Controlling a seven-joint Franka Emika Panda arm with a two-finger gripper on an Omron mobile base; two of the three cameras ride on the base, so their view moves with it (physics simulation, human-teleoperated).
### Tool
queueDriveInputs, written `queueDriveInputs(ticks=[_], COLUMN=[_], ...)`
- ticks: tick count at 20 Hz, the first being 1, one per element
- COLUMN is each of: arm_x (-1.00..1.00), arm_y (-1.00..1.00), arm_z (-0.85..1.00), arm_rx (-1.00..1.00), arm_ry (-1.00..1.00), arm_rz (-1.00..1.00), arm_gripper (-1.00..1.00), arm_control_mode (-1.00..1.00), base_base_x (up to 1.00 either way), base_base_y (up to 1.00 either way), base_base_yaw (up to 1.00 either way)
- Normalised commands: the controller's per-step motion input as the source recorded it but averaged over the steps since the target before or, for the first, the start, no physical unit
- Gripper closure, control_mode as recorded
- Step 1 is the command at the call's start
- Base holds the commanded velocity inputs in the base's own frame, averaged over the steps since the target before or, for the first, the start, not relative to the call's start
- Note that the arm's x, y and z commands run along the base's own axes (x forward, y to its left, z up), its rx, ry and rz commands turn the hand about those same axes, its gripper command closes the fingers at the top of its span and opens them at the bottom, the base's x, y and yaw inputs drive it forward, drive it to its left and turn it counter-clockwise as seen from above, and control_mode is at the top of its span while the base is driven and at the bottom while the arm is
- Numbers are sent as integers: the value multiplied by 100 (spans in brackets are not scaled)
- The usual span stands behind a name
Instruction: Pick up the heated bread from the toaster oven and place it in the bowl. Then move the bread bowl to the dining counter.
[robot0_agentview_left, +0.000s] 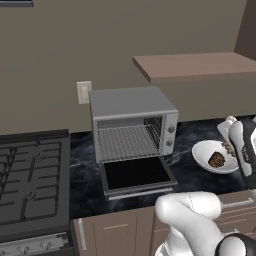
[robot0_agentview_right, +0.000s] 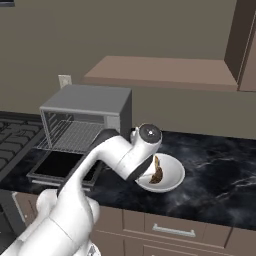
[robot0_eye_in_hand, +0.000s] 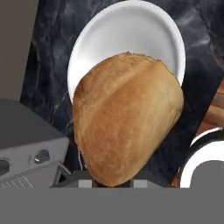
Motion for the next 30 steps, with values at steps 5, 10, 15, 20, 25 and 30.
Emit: queueDriveInputs(ticks=[5, 10, 15, 20, 25, 30], arm_x=[80, 64, 2, -87, -69, 3], arm_y=[-70, -26, 0, -3, -30, -37], arm_z=[-53, -29, -1, 5, -39, -49], arm_rx=[-1, -2, 0, 0, -3, 0], arm_ry=[16, 10, 0, 0, 5, -2], arm_rz=[0, -1, -2, -7, -14, -1], arm_gripper=[100, -100, -100, -100, -100, -100], arm_control_mode=[-100, -100, -100, -100, -100, -100], base_base_x=[0, 0, 0, 0, 0, 0], base_base_y=[0, 0, 0, 0, 0, 0], base_base_yaw=[0, 0, 0, 0, 0, 0])
